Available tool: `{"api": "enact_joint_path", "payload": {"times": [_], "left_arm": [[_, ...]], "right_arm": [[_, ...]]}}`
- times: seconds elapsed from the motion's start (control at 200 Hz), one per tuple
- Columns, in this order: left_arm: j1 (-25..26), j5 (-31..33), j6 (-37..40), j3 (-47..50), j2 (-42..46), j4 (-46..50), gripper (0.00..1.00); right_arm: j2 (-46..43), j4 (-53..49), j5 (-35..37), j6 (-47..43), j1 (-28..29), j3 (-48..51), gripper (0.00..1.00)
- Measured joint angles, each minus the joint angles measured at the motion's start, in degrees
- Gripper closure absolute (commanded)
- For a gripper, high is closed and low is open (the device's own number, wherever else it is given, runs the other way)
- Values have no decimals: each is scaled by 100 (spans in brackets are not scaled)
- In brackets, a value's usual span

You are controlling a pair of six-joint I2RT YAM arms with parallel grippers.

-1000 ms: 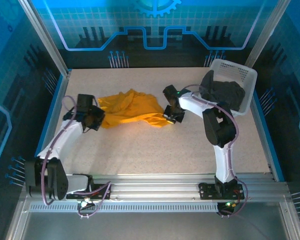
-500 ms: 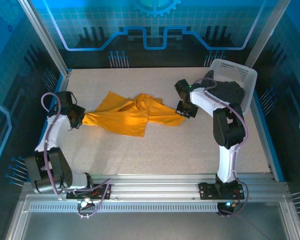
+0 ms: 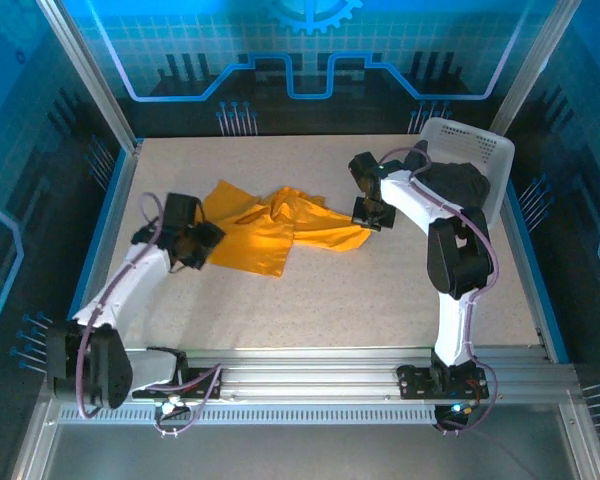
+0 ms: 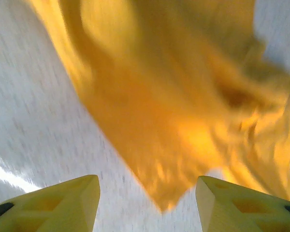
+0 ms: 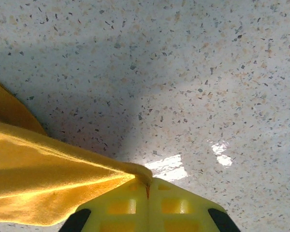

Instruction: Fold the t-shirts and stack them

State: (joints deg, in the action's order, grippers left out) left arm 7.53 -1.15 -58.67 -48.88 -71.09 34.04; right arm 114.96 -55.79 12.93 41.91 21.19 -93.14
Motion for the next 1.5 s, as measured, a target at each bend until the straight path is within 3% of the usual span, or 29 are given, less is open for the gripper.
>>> {"api": "enact_joint_path", "payload": {"times": [0.195,0.465,0.78,0.85,0.895,1.015,1.2,1.34,1.501], "left_arm": [[-2,-26,-638,584,-496,-9,43],[-883,-20,-332,505,-1287,-879,48],[-890,-341,-129,264,-2074,-1495,69],[-887,-295,-92,240,-2098,-1397,83],[-896,-256,-68,232,-2111,-1316,100],[-903,-164,13,131,-2094,-1191,100],[-970,-50,59,-31,-1266,-973,100],[-1224,105,11,-173,-232,-804,100],[-1491,339,-166,-177,385,-522,100]], "right_arm": [[-44,-33,15,-144,13,2,100],[-195,-31,-46,-170,13,20,100],[-203,-15,-140,-157,13,90,100],[-203,-15,-140,-146,13,94,100],[-203,-17,-138,-146,13,94,100],[-203,-31,-136,-149,13,76,100],[-203,-142,-70,-240,-26,-361,100],[-203,-214,122,-435,-173,-1113,100],[-501,-120,516,-743,-256,-1554,100]]}}
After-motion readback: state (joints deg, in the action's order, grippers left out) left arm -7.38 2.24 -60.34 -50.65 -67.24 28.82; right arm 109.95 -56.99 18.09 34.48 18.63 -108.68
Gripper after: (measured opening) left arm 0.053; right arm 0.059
